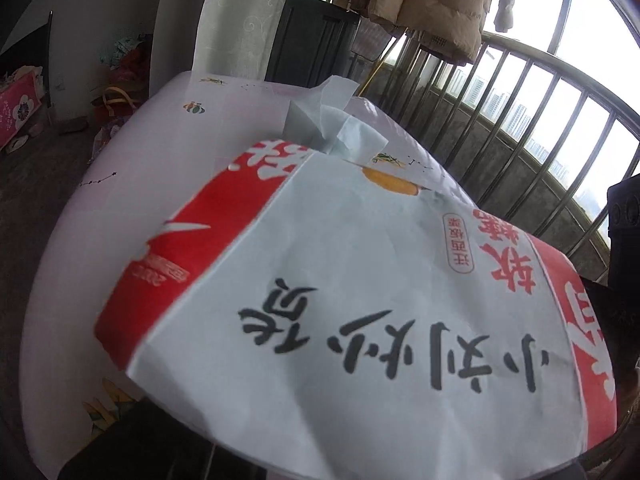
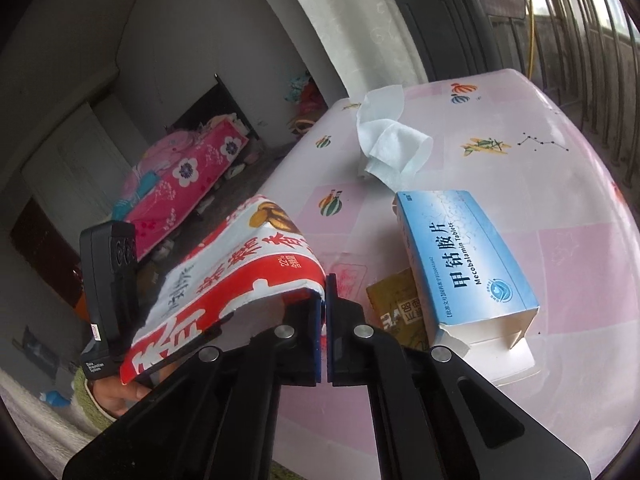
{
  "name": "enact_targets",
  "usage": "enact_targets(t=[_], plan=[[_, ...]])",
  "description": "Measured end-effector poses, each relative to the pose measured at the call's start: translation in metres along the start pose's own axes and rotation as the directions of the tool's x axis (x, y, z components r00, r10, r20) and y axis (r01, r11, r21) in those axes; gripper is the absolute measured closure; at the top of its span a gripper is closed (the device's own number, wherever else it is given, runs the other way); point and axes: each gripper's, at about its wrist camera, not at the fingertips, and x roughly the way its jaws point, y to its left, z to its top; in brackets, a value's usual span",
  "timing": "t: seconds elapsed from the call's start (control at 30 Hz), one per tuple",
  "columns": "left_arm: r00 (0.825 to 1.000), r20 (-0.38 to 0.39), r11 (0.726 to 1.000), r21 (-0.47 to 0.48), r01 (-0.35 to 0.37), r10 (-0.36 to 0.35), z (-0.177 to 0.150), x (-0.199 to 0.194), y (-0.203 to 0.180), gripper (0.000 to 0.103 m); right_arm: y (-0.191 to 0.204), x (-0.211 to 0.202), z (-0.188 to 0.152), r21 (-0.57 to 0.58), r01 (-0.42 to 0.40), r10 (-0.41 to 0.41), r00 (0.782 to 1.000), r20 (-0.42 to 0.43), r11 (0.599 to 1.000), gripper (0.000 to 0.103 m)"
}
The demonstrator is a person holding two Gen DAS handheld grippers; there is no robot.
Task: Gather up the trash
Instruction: 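Lift the snack bag with the left tool while the right tool grasps the white-red bag, then grasp the clear plastic wrapper with the left tool while the right tool holds its bag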
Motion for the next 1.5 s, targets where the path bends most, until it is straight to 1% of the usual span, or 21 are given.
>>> enact_targets(t=[0.17, 0.23, 0.33, 0.47, 0.53, 0.6, 0.63, 0.67, 0.83, 0.9, 0.93, 0.97, 1.03, 1.07, 1.13, 1.2, 1.23, 1.27, 1.3, 1.4, 1.5], plan=[[0.997, 0.074, 1.0, 0.002, 0.026, -0.026, 0.007, -0.024, -0.001, 0.098, -0.022, -0.024, 0.01, 0.112, -0.057, 0.05, 0.997, 0.066, 0.992, 0.103], [0.996, 0.083, 1.0, 0.008, 0.025, -0.026, 0.007, -0.027, -0.002, 0.098, -0.034, -0.035, 0.014, 0.164, -0.084, 0.068, 0.993, 0.1, 0.983, 0.103], [0.997, 0.067, 1.0, 0.01, 0.022, -0.022, 0.006, -0.024, -0.003, 0.098, -0.053, -0.051, 0.017, 0.23, -0.114, 0.081, 0.986, 0.148, 0.967, 0.103], [1.0, 0.014, 1.0, 0.008, 0.022, -0.022, 0.001, -0.013, -0.006, 0.098, -0.074, -0.071, 0.015, 0.297, -0.132, 0.077, 0.978, 0.193, 0.946, 0.103], [1.0, -0.012, 1.0, 0.013, 0.007, -0.007, -0.002, -0.007, -0.007, 0.098, -0.082, -0.076, 0.011, 0.327, -0.14, 0.075, 0.976, 0.204, 0.935, 0.103], [0.999, -0.046, 1.0, 0.005, -0.006, 0.006, -0.004, 0.0, -0.005, 0.087, -0.09, -0.078, 0.006, 0.355, -0.144, 0.072, 0.976, 0.207, 0.924, 0.103], [0.998, -0.061, 1.0, -0.005, -0.011, 0.01, -0.005, 0.003, -0.005, 0.075, -0.093, -0.078, 0.004, 0.368, -0.146, 0.073, 0.976, 0.205, 0.918, 0.103], [0.997, -0.077, 1.0, -0.014, -0.015, 0.014, -0.005, 0.006, -0.004, 0.07, -0.096, -0.077, 0.002, 0.381, -0.149, 0.075, 0.976, 0.203, 0.912, 0.103], [0.988, -0.153, 0.999, -0.043, 0.003, -0.01, -0.008, 0.025, -0.004, 0.067, -0.106, -0.072, -0.005, 0.426, -0.16, 0.082, 0.977, 0.195, 0.89, 0.103], [0.982, -0.187, 1.0, -0.018, -0.024, 0.021, -0.012, 0.035, -0.009, 0.067, -0.109, -0.074, -0.008, 0.434, -0.162, 0.083, 0.977, 0.195, 0.886, 0.103], [0.985, -0.167, 0.999, 0.016, -0.044, 0.046, -0.013, 0.035, -0.015, 0.067, -0.11, -0.075, -0.008, 0.437, -0.163, 0.083, 0.977, 0.196, 0.885, 0.103], [0.983, -0.166, 0.996, 0.056, -0.067, 0.076, -0.015, 0.037, -0.019, 0.067, -0.111, -0.074, -0.009, 0.44, -0.164, 0.083, 0.977, 0.197, 0.883, 0.103], [0.978, -0.151, 0.98, 0.156, -0.123, 0.147, -0.019, 0.04, -0.033, 0.067, -0.113, -0.075, -0.009, 0.443, -0.165, 0.082, 0.976, 0.199, 0.881, 0.103], [0.974, -0.141, 0.969, 0.195, -0.151, 0.18, -0.021, 0.042, -0.039, 0.068, -0.115, -0.077, -0.011, 0.445, -0.166, 0.082, 0.976, 0.201, 0.88, 0.103], [0.968, -0.124, 0.95, 0.254, -0.184, 0.22, -0.024, 0.043, -0.047, 0.072, -0.116, -0.077, -0.012, 0.449, -0.169, 0.083, 0.976, 0.203, 0.877, 0.103], [0.967, -0.118, 0.948, 0.254, -0.191, 0.227, -0.024, 0.042, -0.049, 0.076, -0.117, -0.075, -0.012, 0.453, -0.172, 0.086, 0.975, 0.205, 0.875, 0.103], [0.966, -0.114, 0.947, 0.254, -0.198, 0.233, -0.025, 0.042, -0.048, 0.082, -0.117, -0.076, -0.013, 0.455, -0.175, 0.087, 0.975, 0.207, 0.873, 0.103], [0.963, -0.11, 0.943, 0.257, -0.21, 0.244, -0.025, 0.042, -0.048, 0.092, -0.117, -0.076, -0.014, 0.456, -0.177, 0.089, 0.974, 0.209, 0.872, 0.103], [0.962, -0.106, 0.941, 0.26, -0.217, 0.251, -0.025, 0.042, -0.047, 0.095, -0.119, -0.076, -0.015, 0.459, -0.181, 0.091, 0.973, 0.211, 0.87, 0.103], [0.964, -0.103, 0.943, 0.258, -0.212, 0.245, -0.025, 0.042, -0.045, 0.103, -0.122, -0.077, -0.015, 0.466, -0.192, 0.098, 0.971, 0.219, 0.864, 0.103], [0.971, -0.106, 0.953, 0.239, -0.186, 0.216, -0.026, 0.04, -0.045, 0.103, -0.127, -0.078, -0.016, 0.472, -0.204, 0.102, 0.967, 0.234, 0.858, 0.103]])
